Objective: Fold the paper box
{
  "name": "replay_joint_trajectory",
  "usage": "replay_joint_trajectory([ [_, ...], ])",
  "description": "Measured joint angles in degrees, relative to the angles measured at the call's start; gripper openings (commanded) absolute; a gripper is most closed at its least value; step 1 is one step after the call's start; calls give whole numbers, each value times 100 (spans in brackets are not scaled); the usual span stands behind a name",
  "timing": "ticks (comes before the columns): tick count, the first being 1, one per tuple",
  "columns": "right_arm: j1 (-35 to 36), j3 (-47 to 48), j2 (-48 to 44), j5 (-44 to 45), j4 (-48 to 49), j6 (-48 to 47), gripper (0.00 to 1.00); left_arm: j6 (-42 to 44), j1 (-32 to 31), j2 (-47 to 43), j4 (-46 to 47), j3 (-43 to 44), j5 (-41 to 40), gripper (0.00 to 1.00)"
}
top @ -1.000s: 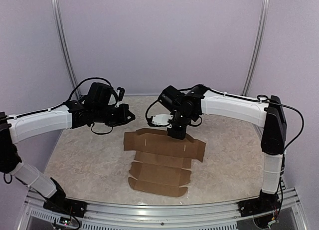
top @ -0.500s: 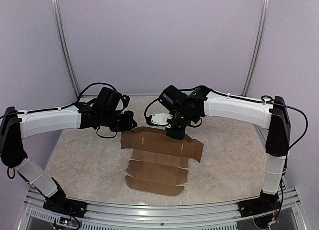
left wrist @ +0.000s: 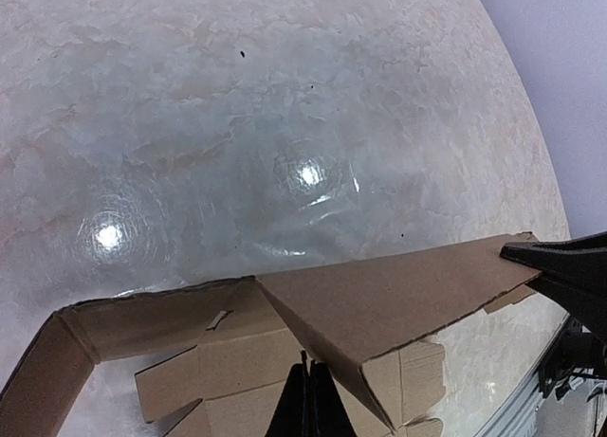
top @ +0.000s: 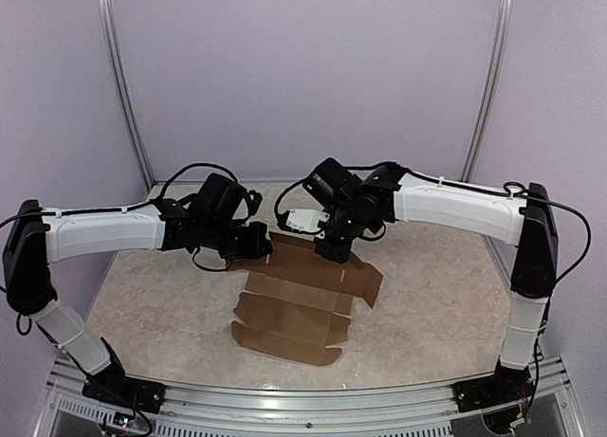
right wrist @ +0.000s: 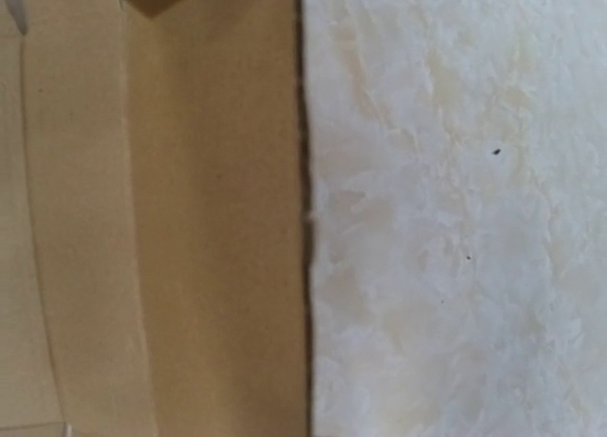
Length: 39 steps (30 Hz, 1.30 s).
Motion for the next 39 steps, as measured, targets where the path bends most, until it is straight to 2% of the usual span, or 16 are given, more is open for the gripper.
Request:
replay_joint_trajectory([
  [20, 2, -1008, -476, -433, 752, 487, 0, -472, 146, 361, 737, 90, 249, 0],
  [30, -46, -1086, -525, -387, 802, 767, 0, -485, 160, 437, 713, 170, 275, 0],
  [39, -382, -1014, -378, -896, 686, 848, 0, -299, 173, 295, 317, -22, -74, 0],
])
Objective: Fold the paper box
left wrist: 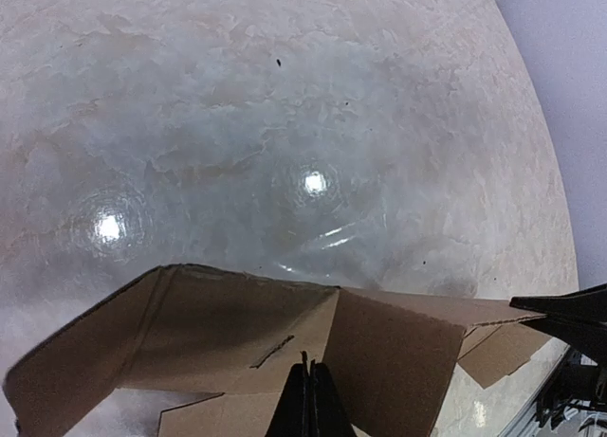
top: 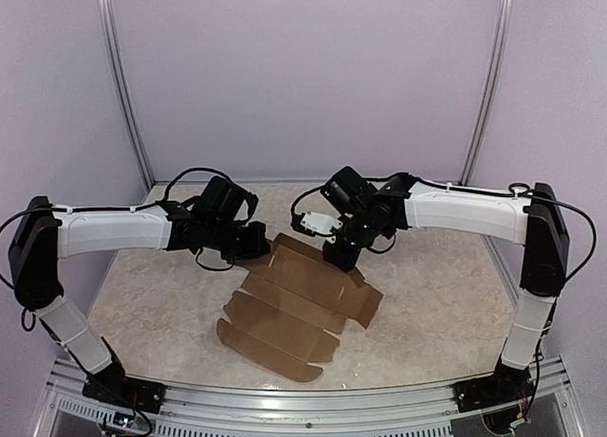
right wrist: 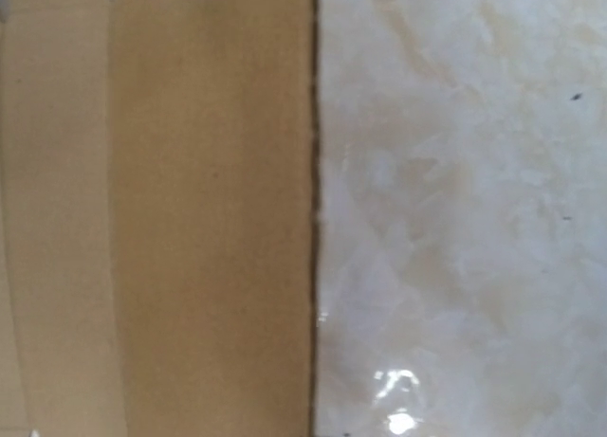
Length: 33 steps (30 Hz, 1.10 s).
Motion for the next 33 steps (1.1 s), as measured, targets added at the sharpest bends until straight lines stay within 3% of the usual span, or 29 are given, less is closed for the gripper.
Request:
replay_joint_trajectory([
  [11, -223, 9, 420, -603, -101, 28, 0, 238, 2, -262, -619, -538, -754, 0],
  [33, -271, 9, 778, -857, -101, 258, 0, 442, -334, 129, -1005, -778, -1154, 0],
])
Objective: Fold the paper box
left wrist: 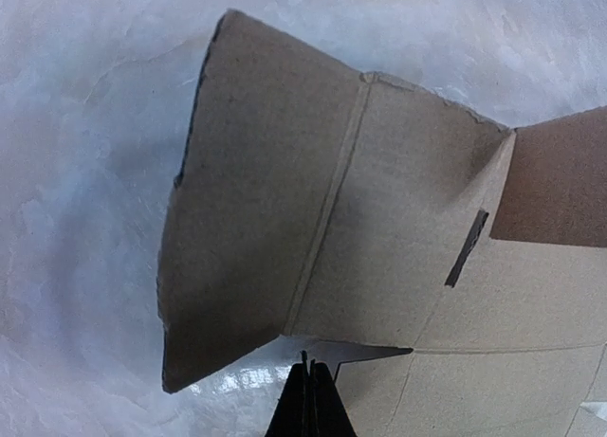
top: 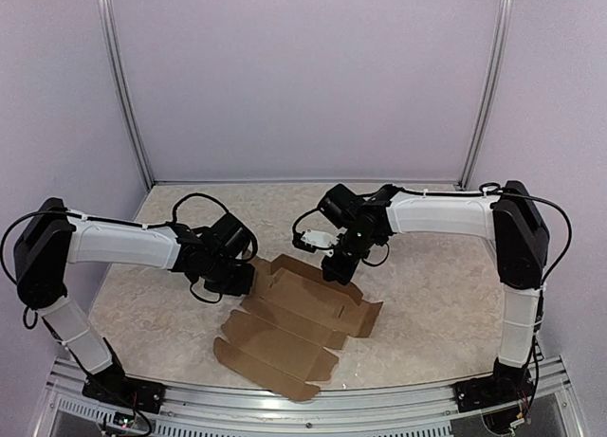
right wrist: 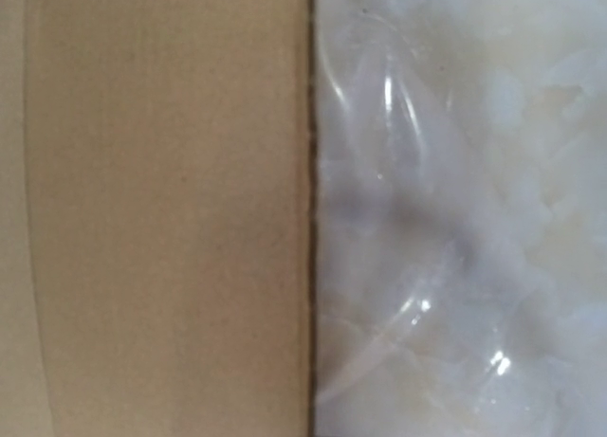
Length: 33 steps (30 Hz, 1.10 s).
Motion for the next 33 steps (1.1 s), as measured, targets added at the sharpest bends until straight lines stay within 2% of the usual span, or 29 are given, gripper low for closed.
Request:
replay_joint_trajectory([
  [15, -20, 0, 2, -37, 35, 74, 0, 13, -223, 369, -245, 2, -455, 0],
  [33, -20, -33, 11, -11, 142, 197, 0, -26, -671, 236, -260, 103, -140, 0],
])
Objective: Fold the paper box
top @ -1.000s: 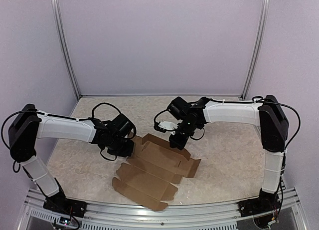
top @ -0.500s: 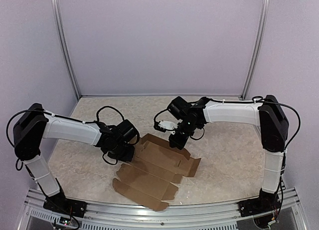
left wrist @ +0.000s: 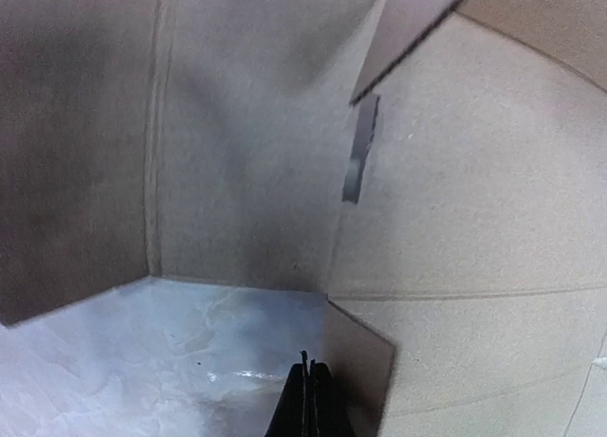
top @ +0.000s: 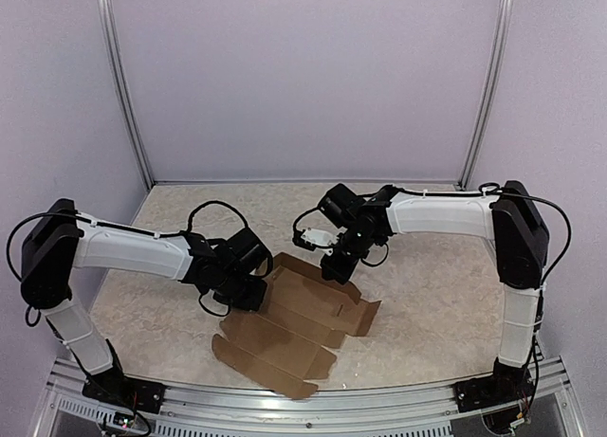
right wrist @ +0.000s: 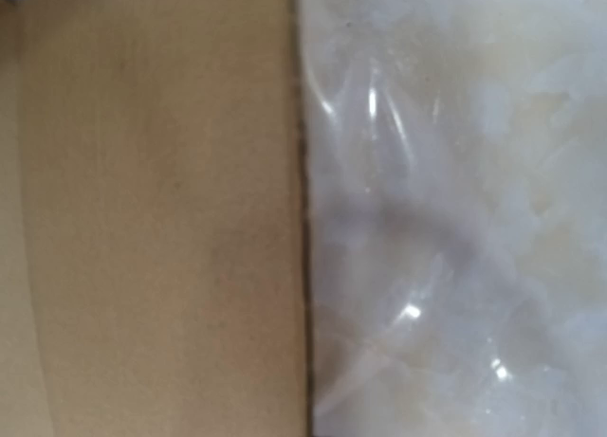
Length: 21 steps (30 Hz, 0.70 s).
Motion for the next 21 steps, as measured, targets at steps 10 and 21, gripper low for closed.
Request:
replay_joint_trajectory([
  [10, -2, -2, 22, 136, 22, 31, 0, -118, -326, 39, 186, 142, 201, 0],
  [21, -2, -98, 22, 160, 96, 66, 0, -160, -389, 516, 529, 146, 310, 0],
])
